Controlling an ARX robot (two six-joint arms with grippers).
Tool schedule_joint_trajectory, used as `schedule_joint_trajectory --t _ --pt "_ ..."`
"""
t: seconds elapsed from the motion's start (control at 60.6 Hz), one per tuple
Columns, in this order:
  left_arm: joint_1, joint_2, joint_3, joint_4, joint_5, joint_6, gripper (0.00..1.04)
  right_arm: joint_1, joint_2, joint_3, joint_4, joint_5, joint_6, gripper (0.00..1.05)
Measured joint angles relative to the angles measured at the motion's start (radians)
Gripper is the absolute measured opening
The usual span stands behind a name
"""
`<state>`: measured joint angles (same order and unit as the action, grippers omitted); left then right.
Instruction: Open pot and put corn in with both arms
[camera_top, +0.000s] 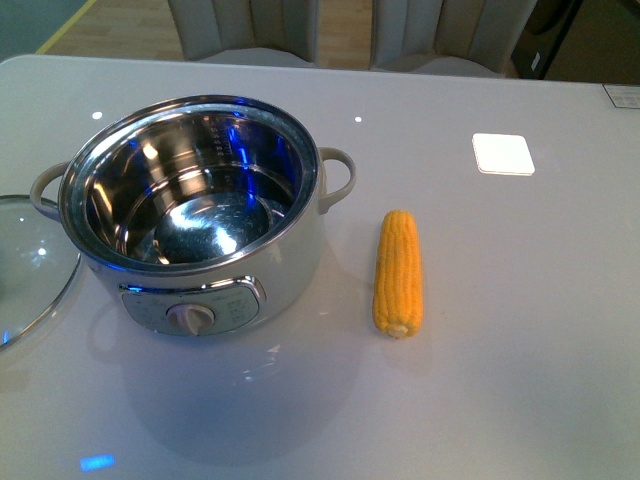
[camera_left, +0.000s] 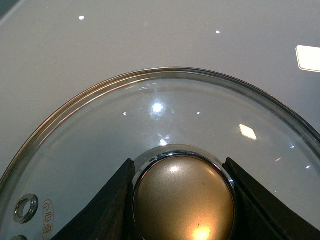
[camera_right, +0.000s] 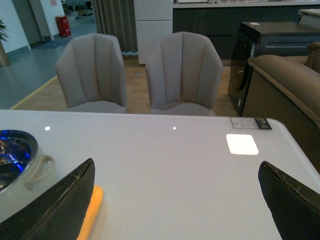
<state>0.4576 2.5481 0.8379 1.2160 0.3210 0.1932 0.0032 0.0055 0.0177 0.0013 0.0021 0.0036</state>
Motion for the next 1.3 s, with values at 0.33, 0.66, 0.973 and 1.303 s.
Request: schedule_joint_trajectory --t 0.33,0.66,0.973,1.303 --pt "0.002 -0.116 -0.056 0.026 -0.009 -0.002 1.00 0.000 0.000 0.000 0.000 0.000 0.000 0.96" --pt "0.012 -0.484 -0.293 -0.010 0.034 -0.027 0.98 0.000 0.000 0.000 0.000 0.000 0.000 0.96" --pt "0.026 -1.042 -0.529 -0.199 0.097 -0.068 0.98 0.000 0.000 0.000 0.000 0.000 0.000 0.96" --pt "-0.038 -1.577 -0.662 -0.584 0.091 -0.091 0.98 0.000 0.000 0.000 0.000 0.000 0.000 0.96"
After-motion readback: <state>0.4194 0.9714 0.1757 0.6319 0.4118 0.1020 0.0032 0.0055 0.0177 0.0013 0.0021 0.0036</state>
